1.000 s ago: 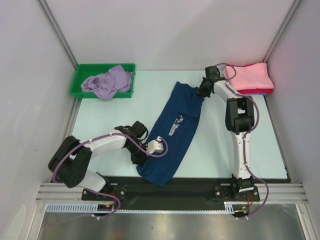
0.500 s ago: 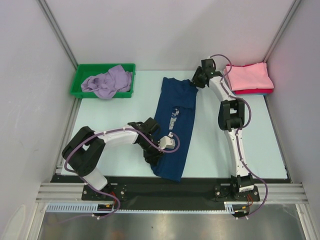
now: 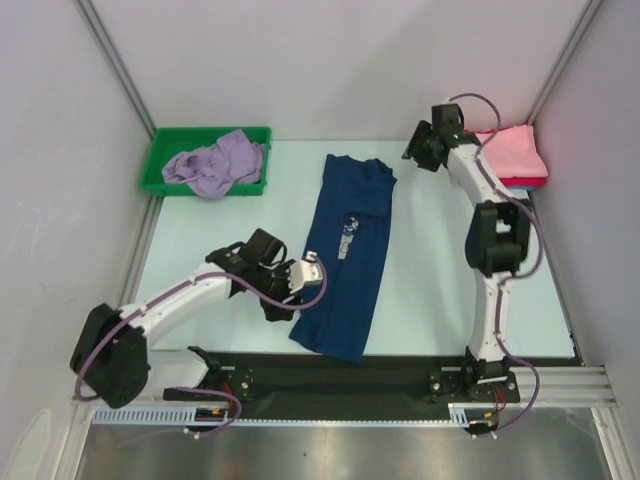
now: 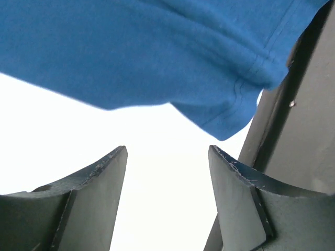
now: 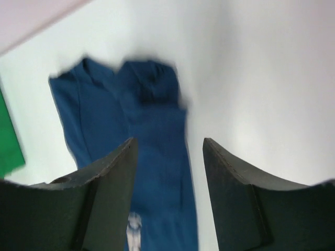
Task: Fold and stack the t-shirts
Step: Fold the tshirt
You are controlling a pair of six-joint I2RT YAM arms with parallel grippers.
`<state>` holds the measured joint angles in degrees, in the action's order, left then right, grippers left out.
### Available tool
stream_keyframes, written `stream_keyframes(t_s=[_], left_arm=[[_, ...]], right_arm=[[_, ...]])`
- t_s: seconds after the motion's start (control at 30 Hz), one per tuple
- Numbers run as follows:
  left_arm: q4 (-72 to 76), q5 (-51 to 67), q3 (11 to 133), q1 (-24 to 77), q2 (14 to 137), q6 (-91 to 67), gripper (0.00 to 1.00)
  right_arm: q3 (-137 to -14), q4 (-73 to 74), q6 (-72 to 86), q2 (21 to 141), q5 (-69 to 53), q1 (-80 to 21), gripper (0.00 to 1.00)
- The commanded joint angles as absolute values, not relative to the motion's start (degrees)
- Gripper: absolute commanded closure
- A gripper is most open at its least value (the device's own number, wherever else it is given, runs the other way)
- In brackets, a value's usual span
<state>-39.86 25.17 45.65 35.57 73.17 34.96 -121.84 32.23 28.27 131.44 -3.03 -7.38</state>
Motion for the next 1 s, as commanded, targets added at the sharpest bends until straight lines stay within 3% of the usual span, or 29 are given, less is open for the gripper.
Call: stream_keyframes(t_s=[0.0,0.17,0.47,0.67,0.73,0.77,0.83,0.87,0.97], left_arm=[[-39.9,21.5,42.5,35.3,68.8,34.2,0.30],[-37.6,19.3,41.3,35.4,66.4,33.1,0.30],[-43.1,18.6,42.9,36.0,59.7,34.8,0.29],[-47.2,17.8,41.2,36.0,54.7,37.3,0.28],[-48.8,17.6,41.7,36.0,53.0,38.1,0.28],[-49.2,17.7,41.8,36.0,52.3,38.4,0.28],[-49.6,17.8,42.0,36.0,49.7,38.9,0.28],[-49.1,17.8,41.8,36.0,48.9,38.8,0.28],[-46.4,20.3,40.3,36.0,45.9,36.5,0.27]], right_arm=[[-102.1,29.9,28.0,116.3,-4.1,-7.0,0.44],[-83.0,24.3,31.5,106.7,-7.6,-8.8,0.52],[-54.8,17.8,41.7,93.6,-9.2,-17.5,0.44],[-49.7,9.2,45.4,97.2,-12.7,-21.0,0.49],[-49.6,8.0,45.9,98.4,-13.5,-21.0,0.62],[-49.7,8.0,46.1,99.6,-13.9,-20.8,0.75],[-49.6,8.0,46.1,99.8,-14.0,-20.0,0.87],[-49.6,8.1,45.8,99.7,-14.1,-18.8,0.98],[-50.8,11.3,41.9,98.5,-12.6,-15.5,1.00]])
